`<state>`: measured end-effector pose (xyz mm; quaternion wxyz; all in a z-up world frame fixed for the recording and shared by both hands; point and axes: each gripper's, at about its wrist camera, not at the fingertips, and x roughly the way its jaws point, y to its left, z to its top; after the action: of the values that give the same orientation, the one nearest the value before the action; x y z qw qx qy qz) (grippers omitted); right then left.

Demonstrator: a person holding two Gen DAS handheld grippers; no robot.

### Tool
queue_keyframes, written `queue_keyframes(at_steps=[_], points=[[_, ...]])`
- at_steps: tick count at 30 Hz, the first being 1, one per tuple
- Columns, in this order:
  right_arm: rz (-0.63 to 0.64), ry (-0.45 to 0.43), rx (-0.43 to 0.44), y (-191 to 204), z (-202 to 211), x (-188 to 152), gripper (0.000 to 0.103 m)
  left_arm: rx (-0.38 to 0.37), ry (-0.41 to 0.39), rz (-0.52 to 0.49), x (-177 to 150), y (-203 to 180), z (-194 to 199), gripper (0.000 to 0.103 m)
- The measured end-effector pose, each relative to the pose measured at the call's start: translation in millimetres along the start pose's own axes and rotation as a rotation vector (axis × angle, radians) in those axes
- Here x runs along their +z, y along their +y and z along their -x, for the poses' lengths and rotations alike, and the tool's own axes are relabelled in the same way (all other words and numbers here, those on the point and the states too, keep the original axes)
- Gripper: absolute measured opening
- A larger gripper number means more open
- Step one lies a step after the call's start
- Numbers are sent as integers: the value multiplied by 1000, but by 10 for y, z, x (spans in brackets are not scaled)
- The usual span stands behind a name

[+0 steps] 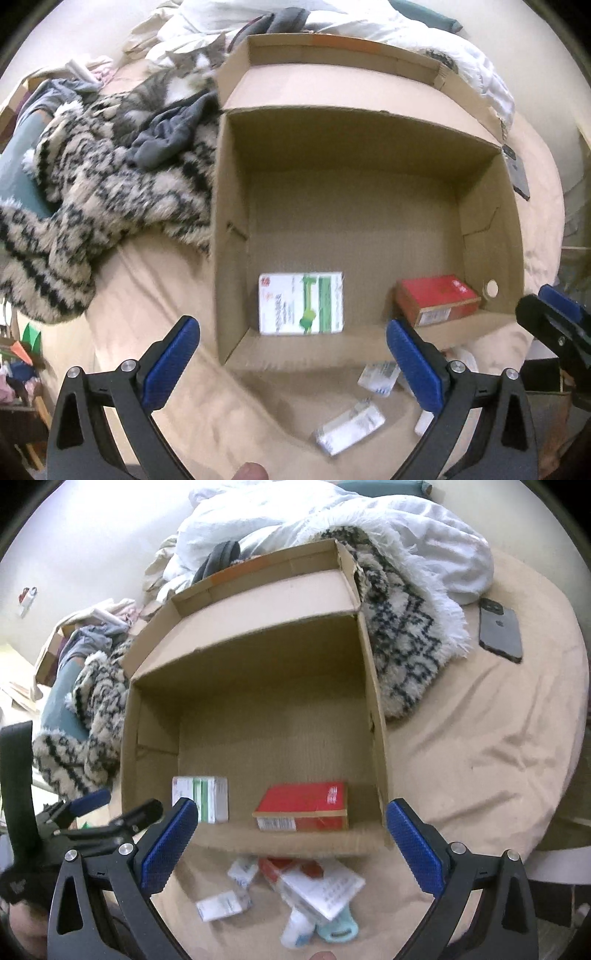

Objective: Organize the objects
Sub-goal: 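Withdraw both tools from the cardboard box toward the remaining items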

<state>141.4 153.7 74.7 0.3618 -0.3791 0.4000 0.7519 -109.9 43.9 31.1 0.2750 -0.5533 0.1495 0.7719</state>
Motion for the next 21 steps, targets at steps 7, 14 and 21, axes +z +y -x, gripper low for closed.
queue_keyframes(at_steps=[7, 14, 21], points=[[92, 26, -8, 158, 166, -286, 103, -14, 28, 17, -326, 122, 161, 101], [173, 57, 13, 220, 108, -686, 103, -35, 63, -16, -677, 146, 164, 101], [163, 80, -17, 26, 11, -800, 103, 12, 29, -51, -817, 116, 9, 101]])
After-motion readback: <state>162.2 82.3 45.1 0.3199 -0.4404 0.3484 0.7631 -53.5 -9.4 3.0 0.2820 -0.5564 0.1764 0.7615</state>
